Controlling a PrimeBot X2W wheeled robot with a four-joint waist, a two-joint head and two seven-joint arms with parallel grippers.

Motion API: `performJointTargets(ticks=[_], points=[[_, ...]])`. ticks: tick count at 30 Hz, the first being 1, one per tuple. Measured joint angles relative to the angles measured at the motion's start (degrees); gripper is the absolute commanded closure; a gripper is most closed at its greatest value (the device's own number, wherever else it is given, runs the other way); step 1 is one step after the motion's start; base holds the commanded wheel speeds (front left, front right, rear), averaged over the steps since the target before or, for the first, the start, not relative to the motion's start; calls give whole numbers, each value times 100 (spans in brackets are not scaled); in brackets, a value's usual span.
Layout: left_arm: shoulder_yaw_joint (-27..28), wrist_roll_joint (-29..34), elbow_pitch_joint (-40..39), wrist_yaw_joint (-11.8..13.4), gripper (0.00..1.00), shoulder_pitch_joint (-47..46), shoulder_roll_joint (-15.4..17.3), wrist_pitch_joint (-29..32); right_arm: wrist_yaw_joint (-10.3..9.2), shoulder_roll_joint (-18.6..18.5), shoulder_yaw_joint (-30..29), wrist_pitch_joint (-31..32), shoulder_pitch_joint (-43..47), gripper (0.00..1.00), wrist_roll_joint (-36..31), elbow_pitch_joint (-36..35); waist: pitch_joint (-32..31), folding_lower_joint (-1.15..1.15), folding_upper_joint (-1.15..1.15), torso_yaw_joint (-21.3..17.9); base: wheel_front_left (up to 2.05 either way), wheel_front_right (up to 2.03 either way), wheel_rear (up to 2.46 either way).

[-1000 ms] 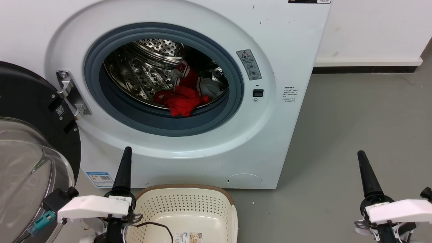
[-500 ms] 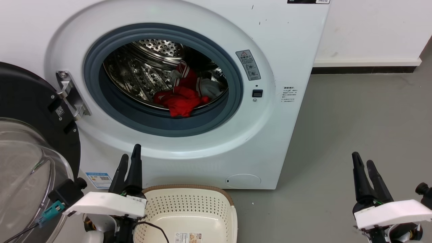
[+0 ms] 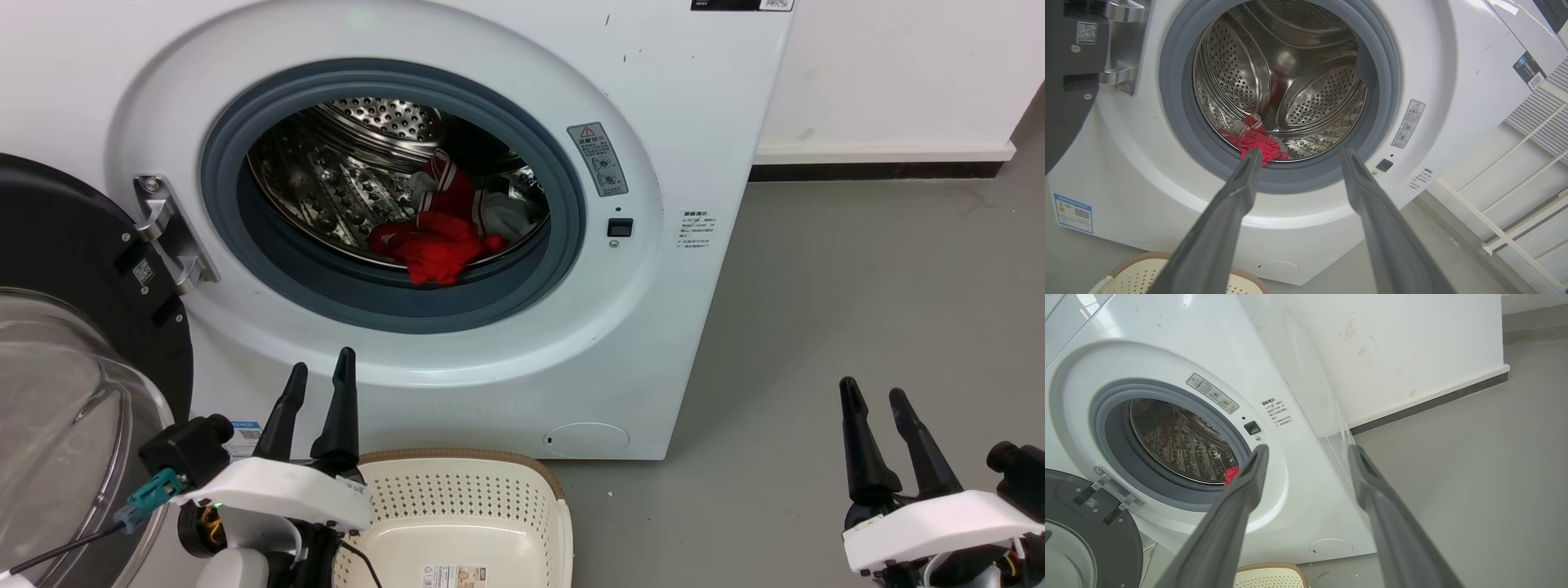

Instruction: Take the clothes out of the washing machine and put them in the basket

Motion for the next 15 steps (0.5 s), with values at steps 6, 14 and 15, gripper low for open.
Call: performJointTargets(ticks=[6,14,15], points=[[-82,476,52,71,0,-31,64,-102,0,0,-2,1,48,0,-459,-73,-5,0,0,-17,0,0,0],[-164,1004,130,130,0,-77,142,-219,0,0,-2,1,124,0,-1006,-153,-17,0,0,-27,0,0,0],[-176,1058,145,135,0,-83,149,-222,0,0,1,1,126,0,-1061,-167,-19,0,0,-27,0,0,0]])
